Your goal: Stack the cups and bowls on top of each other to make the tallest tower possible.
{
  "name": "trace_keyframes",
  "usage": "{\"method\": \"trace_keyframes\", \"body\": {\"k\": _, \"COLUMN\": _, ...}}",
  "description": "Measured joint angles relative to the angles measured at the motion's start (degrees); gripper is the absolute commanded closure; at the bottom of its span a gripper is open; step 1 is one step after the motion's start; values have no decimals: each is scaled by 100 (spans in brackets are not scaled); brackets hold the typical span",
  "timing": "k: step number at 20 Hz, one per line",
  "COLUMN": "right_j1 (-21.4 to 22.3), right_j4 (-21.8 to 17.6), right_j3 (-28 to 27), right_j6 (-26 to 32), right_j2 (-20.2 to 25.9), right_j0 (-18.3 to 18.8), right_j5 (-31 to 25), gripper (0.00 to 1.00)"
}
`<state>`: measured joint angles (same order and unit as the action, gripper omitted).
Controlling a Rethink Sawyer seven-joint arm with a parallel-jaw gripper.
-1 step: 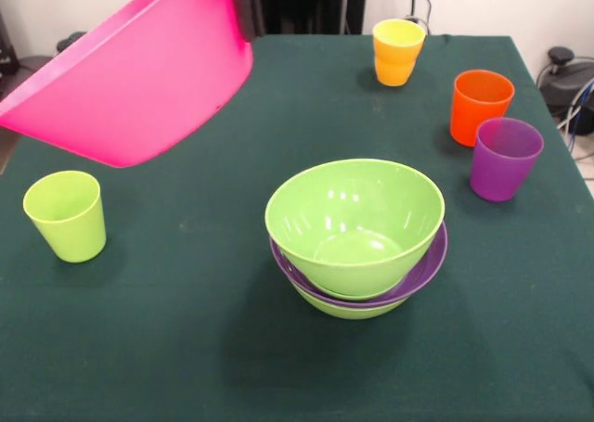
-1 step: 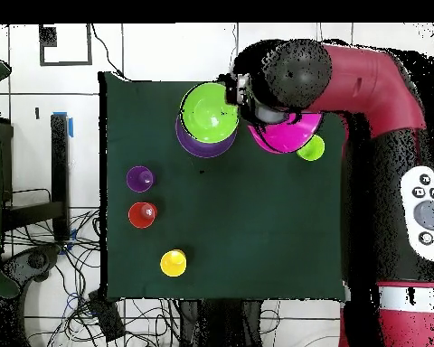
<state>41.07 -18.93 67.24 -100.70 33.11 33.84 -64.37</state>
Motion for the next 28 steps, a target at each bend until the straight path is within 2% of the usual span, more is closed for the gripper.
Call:
{"method": "trace_keyframes", "body": {"k": 14, "right_j1": 7, "right_j4": 5, "right_j3": 0, "right_j6": 0, "right_j2": 0, "right_j0": -425, "right_j5": 33, "gripper": 100}}
{"method": "trace_keyframes", "body": {"k": 28, "right_j1": -211, "right_j4": 5, "right_j3": -24, "right_j6": 0, "right_j2": -67, "right_j0": -865, "right_j5": 724, "gripper": 100}}
